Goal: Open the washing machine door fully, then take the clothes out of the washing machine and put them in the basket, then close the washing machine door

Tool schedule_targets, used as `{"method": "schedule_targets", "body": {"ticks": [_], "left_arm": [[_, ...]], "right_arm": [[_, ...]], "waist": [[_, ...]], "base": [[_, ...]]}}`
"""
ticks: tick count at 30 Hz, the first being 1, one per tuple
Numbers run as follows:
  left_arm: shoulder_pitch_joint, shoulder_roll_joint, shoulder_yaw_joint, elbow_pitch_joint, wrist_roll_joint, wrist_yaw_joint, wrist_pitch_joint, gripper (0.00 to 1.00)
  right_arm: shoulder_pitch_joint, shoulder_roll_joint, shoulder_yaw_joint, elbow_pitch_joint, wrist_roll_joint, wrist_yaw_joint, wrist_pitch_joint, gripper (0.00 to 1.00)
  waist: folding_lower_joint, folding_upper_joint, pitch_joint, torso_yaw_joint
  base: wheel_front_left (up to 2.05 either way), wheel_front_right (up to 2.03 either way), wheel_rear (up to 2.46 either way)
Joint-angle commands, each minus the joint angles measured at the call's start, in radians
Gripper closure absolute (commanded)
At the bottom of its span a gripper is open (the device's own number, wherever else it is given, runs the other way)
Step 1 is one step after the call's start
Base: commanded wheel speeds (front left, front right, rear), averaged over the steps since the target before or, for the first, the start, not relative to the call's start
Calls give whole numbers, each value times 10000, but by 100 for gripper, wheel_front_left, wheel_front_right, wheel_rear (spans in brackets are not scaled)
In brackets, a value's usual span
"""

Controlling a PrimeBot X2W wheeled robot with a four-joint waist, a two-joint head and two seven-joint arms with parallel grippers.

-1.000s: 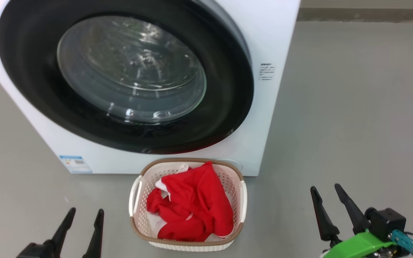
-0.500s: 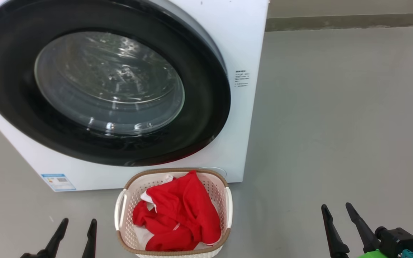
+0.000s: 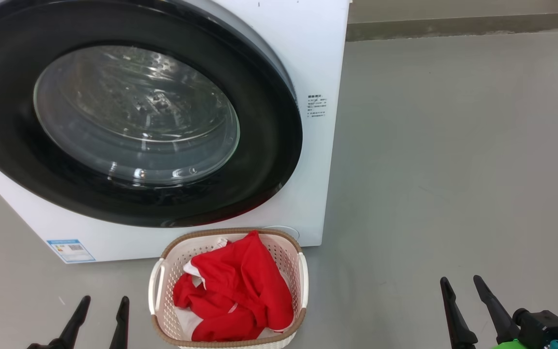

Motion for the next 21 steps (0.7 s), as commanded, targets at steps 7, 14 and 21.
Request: {"method": "schedule_targets", "body": {"ticks": [7, 14, 21], "left_arm": [[-216, 150, 469, -336, 89, -56, -124, 0], [21, -168, -2, 43, 1, 13, 31, 100], [150, -521, -77, 507, -336, 12, 129, 100]], "right_arm": [[-65, -116, 189, -285, -60, -9, -65, 0], [3, 63, 6, 250, 20, 2, 5, 100], [-38, 171, 29, 742, 338, 2, 93, 100]], "waist": [[0, 0, 3, 15], [0, 0, 3, 22], [3, 0, 0, 27]], "base": [[0, 0, 0], [0, 0, 0], [0, 0, 0]]}}
